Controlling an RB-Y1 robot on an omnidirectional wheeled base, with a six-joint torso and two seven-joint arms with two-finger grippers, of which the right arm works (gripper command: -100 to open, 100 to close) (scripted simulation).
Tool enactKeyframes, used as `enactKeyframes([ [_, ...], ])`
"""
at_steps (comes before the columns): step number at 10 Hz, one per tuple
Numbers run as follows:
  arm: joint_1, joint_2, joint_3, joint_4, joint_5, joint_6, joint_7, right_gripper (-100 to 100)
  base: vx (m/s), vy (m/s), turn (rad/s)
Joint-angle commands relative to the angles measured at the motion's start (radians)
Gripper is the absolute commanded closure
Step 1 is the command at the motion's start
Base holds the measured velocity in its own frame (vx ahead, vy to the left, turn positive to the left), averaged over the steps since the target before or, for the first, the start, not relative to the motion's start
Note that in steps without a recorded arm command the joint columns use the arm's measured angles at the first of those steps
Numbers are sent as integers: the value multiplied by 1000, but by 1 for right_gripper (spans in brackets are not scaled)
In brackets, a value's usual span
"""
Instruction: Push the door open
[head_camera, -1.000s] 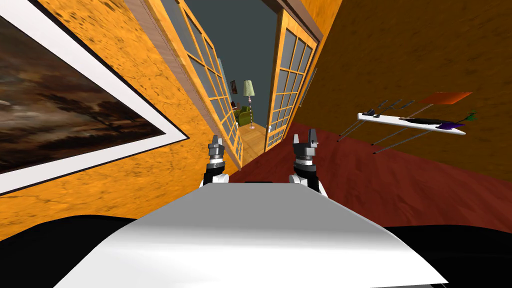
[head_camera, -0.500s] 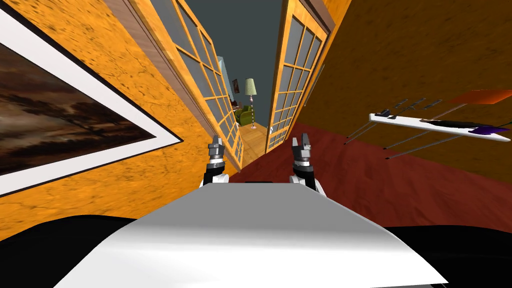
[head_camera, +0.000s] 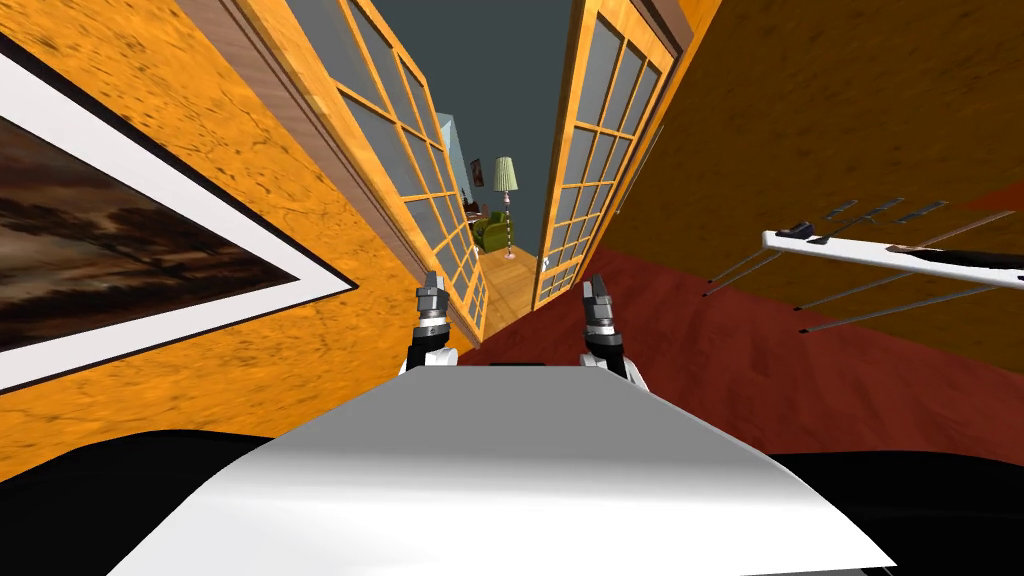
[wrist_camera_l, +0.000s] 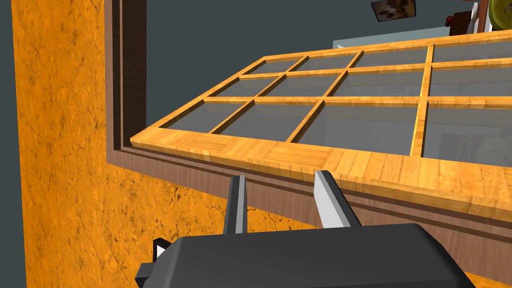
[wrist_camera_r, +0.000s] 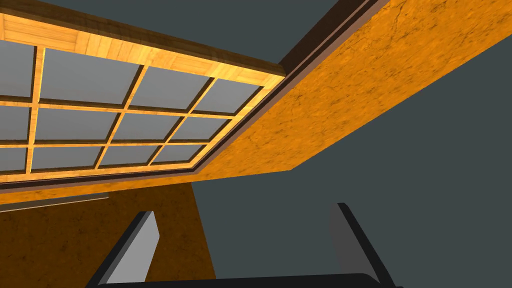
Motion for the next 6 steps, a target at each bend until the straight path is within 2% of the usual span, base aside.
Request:
enactKeyframes([
  [1, -2, -5, -10, 30, 19, -13, 33, -100, 124, -66, 72],
  [6, -10, -12, -34, 111, 69, -46, 115, -100, 97, -57, 69],
])
